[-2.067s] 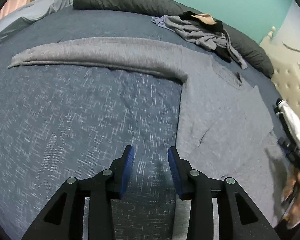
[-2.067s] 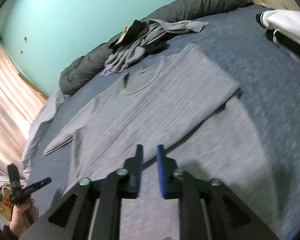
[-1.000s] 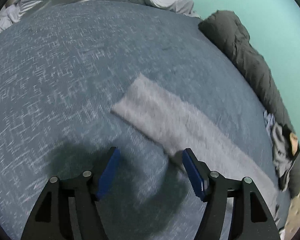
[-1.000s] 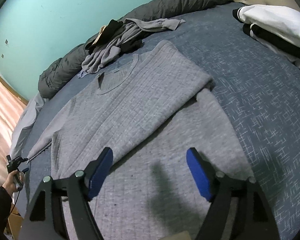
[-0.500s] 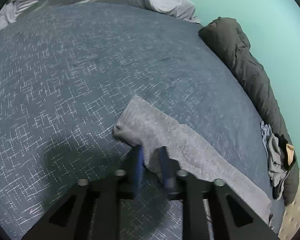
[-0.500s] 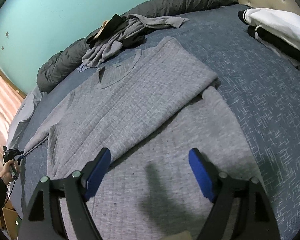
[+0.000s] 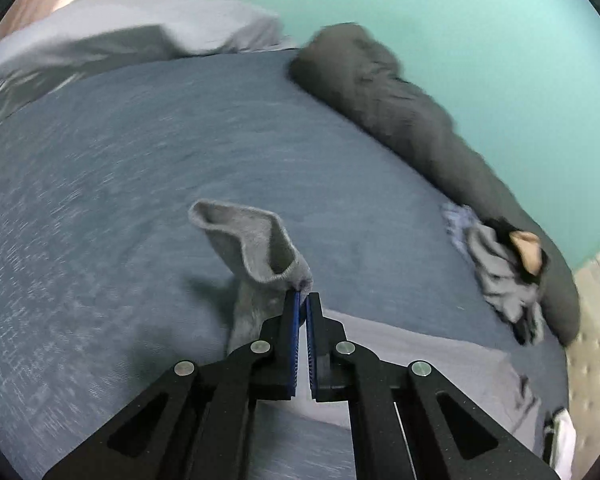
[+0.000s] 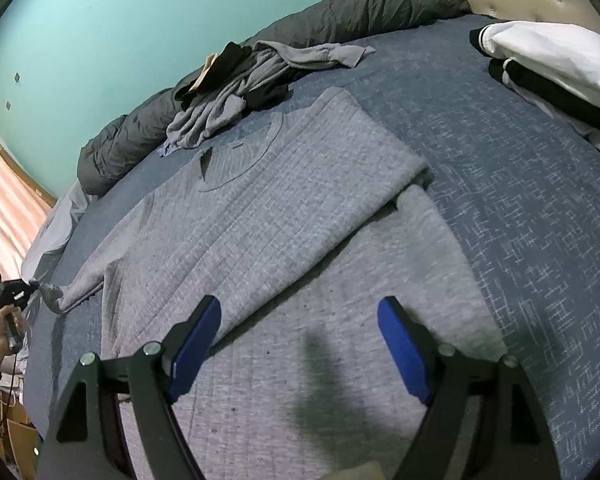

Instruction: Fold clothes

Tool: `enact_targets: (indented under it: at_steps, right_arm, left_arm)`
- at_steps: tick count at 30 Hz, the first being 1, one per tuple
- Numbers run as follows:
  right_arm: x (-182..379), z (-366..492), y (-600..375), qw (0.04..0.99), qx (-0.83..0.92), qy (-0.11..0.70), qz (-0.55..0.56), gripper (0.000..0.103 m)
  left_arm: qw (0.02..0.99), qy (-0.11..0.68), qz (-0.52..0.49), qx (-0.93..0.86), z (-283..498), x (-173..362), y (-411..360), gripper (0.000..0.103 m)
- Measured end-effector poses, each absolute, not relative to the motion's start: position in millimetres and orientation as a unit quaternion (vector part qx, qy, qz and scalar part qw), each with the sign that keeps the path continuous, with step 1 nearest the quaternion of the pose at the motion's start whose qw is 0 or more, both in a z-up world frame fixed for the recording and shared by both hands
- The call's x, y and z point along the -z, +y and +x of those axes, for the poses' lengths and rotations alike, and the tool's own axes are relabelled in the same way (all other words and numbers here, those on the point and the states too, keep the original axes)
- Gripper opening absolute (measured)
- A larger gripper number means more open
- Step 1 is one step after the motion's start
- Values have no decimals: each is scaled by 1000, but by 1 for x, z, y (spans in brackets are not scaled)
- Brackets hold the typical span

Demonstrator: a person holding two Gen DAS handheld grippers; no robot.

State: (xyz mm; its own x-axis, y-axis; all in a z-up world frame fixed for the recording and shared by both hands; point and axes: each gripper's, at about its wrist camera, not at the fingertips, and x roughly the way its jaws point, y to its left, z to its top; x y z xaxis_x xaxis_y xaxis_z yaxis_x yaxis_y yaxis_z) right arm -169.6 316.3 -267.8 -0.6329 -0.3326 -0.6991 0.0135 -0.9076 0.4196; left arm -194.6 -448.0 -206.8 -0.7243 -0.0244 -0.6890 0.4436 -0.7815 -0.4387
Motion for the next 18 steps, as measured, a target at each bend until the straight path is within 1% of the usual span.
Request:
enact_targets:
  at_steps: [7, 12, 15, 18]
  right_arm:
    - [263, -164, 331, 93, 882, -216, 409, 82]
    - [260, -156, 340, 90, 881, -227, 404, 82]
    - [259, -151, 347, 86, 880, -239, 401, 82]
    - [257, -146, 356, 82, 879, -250, 399, 82]
  left_arm:
    - [38, 255, 332, 907, -224, 131, -345, 3]
    - [-53, 223, 323, 918, -246, 76, -240, 3]
    - [-104, 209, 331, 914, -255, 58, -172, 3]
    - [-154, 191, 343, 907, -257, 54, -97, 3]
